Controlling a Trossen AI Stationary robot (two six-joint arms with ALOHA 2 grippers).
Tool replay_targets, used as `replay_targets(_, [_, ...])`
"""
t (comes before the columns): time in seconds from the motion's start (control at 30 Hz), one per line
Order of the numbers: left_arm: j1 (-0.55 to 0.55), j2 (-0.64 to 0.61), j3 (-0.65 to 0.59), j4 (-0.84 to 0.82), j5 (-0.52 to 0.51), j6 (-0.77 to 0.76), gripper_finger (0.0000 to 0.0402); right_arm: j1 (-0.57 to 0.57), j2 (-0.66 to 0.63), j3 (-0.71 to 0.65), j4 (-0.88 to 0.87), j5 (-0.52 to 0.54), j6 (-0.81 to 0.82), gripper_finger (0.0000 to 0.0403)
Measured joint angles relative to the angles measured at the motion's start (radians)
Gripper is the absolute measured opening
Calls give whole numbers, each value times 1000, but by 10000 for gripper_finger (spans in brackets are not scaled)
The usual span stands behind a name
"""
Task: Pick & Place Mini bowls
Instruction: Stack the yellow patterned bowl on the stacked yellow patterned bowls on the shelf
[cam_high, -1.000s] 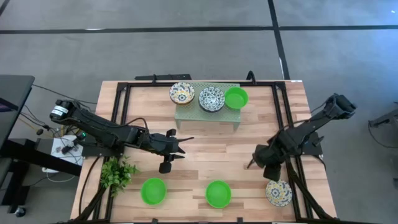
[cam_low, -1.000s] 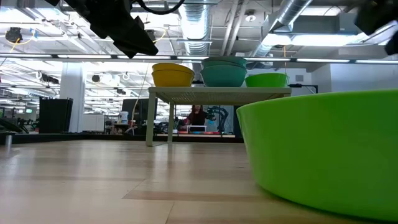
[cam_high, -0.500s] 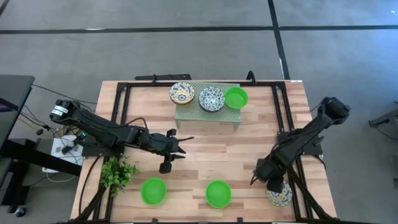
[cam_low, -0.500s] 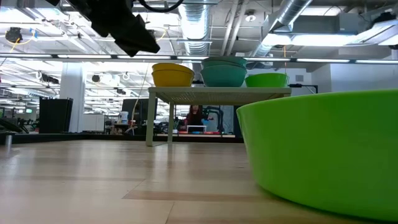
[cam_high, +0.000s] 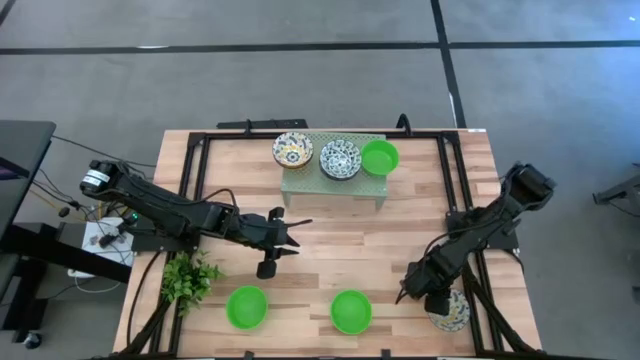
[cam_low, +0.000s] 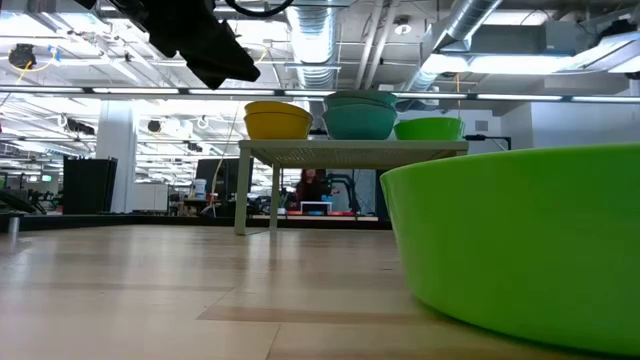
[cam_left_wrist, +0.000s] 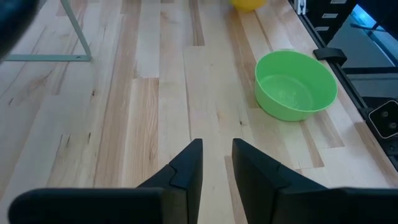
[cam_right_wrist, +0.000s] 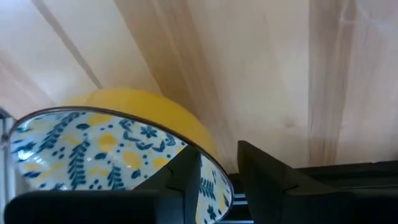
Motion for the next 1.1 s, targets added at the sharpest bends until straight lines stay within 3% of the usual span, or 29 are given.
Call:
replay_targets(0.1, [0, 0, 0, 1, 0, 0, 88, 3, 10, 0, 3, -1, -18, 79])
replay_targets(0.27, [0, 0, 0, 8, 0, 0, 88, -7, -14, 5, 36, -23, -30, 14])
replay_targets(0.33, [0, 0, 0, 24, 0, 0, 88, -17, -25, 8, 49, -7, -27, 12])
replay_targets(0.57, [0, 0, 0, 136, 0, 0, 88, -115, -70, 54, 78, 245, -23, 7])
replay_targets(0.67, [0, 0, 0, 155, 9, 23, 88, -184, -81, 66, 116, 294, -5, 10])
replay_targets(0.83, [-1, 0, 0, 187, 82, 112, 88, -340, -52, 67, 188, 267, 21, 14])
replay_targets(1.1, [-1, 0, 0, 193, 72, 237, 93, -580, -5, 74, 252, 166, 5, 13])
